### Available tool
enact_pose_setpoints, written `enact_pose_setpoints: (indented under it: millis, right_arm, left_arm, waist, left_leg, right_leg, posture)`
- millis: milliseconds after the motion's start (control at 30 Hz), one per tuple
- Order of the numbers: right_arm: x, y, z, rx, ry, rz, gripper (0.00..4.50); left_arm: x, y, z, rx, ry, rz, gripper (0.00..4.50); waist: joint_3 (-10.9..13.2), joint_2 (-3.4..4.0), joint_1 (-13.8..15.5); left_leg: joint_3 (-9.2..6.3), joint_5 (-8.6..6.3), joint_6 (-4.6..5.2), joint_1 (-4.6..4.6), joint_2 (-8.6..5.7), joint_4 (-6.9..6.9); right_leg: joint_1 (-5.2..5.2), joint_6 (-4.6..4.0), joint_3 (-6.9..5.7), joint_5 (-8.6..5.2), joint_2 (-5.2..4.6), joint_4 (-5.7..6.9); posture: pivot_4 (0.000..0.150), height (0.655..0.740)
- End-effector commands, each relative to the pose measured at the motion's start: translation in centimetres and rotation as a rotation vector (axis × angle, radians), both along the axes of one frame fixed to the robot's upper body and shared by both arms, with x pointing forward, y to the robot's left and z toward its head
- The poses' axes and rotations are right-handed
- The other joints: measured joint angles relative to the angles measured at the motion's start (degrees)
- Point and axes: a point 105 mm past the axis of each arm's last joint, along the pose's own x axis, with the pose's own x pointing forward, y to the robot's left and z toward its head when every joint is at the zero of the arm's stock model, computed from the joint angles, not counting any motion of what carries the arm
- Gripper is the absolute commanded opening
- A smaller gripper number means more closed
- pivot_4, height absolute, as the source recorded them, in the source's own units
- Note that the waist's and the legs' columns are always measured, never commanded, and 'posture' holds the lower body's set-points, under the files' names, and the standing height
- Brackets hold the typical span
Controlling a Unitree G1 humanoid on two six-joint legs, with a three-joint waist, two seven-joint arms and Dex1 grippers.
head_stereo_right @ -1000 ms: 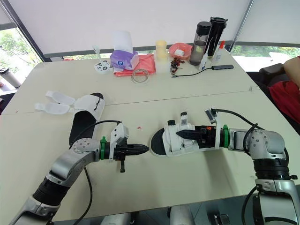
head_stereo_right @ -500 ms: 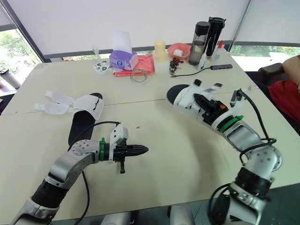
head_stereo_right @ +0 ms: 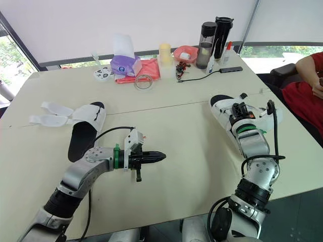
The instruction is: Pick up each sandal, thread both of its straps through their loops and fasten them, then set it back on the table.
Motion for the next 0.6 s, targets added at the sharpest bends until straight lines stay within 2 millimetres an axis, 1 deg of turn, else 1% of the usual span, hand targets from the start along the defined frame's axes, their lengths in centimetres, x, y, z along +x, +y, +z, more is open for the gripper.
enact_pose_setpoints:
  millis: [33,133,267,300,400,467,533,600]
  right_arm:
    - [0.7,-0.6,1.5,-0.012,-0.060,-0.029,0.46]
    - [0.9,0.3,1.6,-0.001,-0.078,0.009,1.85]
    - [0.8,0.8,1.2,-0.020,-0.062,0.027,4.00]
    - [0.7,0.9,1.0,-0.026,-0.052,0.032,4.46]
    - [0.3,1.4,1.0,-0.064,-0.037,0.067,4.46]
    - [-1.0,2.5,1.2,-0.168,-0.033,0.139,4.46]
    - [-3.3,3.8,1.1,-0.310,-0.025,0.243,4.46]
    - [-5.2,4.7,0.6,-0.375,-0.019,0.329,4.46]
  left_arm:
    - [0.2,0.0,0.8,-0.015,-0.027,0.015,0.00]
    - [0.1,0.2,0.8,-0.018,-0.027,0.026,0.00]
    - [0.0,0.5,0.9,-0.017,-0.027,0.040,0.00]
    - [0.0,0.6,0.9,-0.017,-0.026,0.044,0.00]
    - [0.0,0.9,1.1,-0.022,-0.024,0.064,0.00]
    - [0.0,1.5,1.5,-0.034,-0.019,0.097,0.00]
    - [-0.2,2.4,1.7,-0.044,-0.003,0.127,0.00]
    - [-0.6,3.0,1.6,-0.036,0.011,0.144,0.00]
  waist:
    - [0.00,0.00,0.01]
    - [0.00,0.00,-0.09]
    - [0.00,0.00,-0.05]
    - [0.00,0.00,-0.03]
    - [0.00,0.00,0.06]
    - [0.00,0.00,0.14]
    - [0.00,0.00,0.31]
    - [0.00,-0.01,0.26]
  left_leg:
    - [0.19,0.00,0.00,0.13,0.02,-0.02]
    - [0.53,-0.01,0.01,0.36,0.07,-0.08]
    - [0.65,-0.01,0.02,0.48,0.10,-0.08]
    - [0.65,-0.01,0.02,0.48,0.10,-0.07]
    - [0.66,-0.01,0.02,0.48,0.10,-0.07]
    - [0.66,-0.02,0.02,0.48,0.11,-0.07]
    - [0.66,-0.04,0.07,0.47,0.13,-0.10]
    - [0.65,-0.07,0.12,0.46,0.14,-0.12]
  right_leg:
    - [0.00,-0.11,0.15,-0.07,0.01,0.08]
    - [0.00,-0.13,0.44,-0.08,0.04,0.17]
    - [0.03,-0.13,0.54,-0.08,0.07,0.20]
    - [0.03,-0.13,0.54,-0.08,0.07,0.21]
    - [0.03,-0.13,0.56,-0.08,0.07,0.20]
    - [0.03,-0.14,0.56,-0.08,0.07,0.20]
    - [0.03,-0.13,0.56,-0.10,0.07,0.18]
    - [0.03,-0.12,0.57,-0.17,0.07,0.15]
  posture:
    - [0.150,0.7400]
    - [0.150,0.7400]
    - [0.150,0.7400]
    - [0.150,0.7400]
    - [0.150,0.7400]
    - [0.150,0.7400]
    - [0.150,0.7400]
    - [0.150,0.7400]
